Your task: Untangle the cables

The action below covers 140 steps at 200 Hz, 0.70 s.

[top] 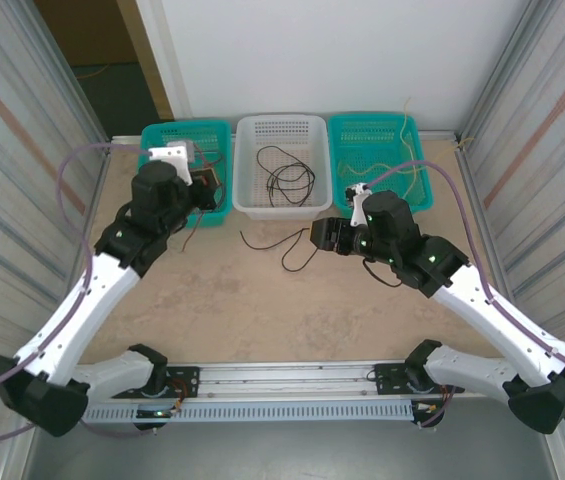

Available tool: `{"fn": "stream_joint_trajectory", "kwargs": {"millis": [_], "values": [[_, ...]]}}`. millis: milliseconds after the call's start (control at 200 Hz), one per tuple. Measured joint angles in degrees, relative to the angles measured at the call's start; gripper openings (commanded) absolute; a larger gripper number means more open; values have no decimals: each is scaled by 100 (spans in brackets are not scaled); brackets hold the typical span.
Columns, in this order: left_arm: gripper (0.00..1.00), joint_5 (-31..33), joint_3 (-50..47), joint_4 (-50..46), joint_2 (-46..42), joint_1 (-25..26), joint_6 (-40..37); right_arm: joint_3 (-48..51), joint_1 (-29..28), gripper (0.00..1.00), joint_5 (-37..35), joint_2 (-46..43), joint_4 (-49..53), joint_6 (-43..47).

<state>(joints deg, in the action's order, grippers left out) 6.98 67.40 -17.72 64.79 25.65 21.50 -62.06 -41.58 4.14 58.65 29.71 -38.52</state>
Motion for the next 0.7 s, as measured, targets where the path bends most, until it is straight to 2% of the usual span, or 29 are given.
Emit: {"fn": "stream_joint_trajectory", "kwargs": {"millis": [331,571,626,666,701], "values": [[0,-267,1023,-131,1989,-1178,-763,-4,-20,56,-52,13,107,0],[0,-164,2028,-90,3110,-1344,-1147,-4,-66,55,-116,17,149,0],[19,-85,2247,-83,3335,-1342,-1235,-2,-74,55,-133,28,155,0],[41,9,2415,-83,3526,-1342,-1294,-2,-83,55,-136,50,164,0],[54,74,2538,-68,3679,-1342,-1346,-2,-83,55,-138,76,166,0]]}}
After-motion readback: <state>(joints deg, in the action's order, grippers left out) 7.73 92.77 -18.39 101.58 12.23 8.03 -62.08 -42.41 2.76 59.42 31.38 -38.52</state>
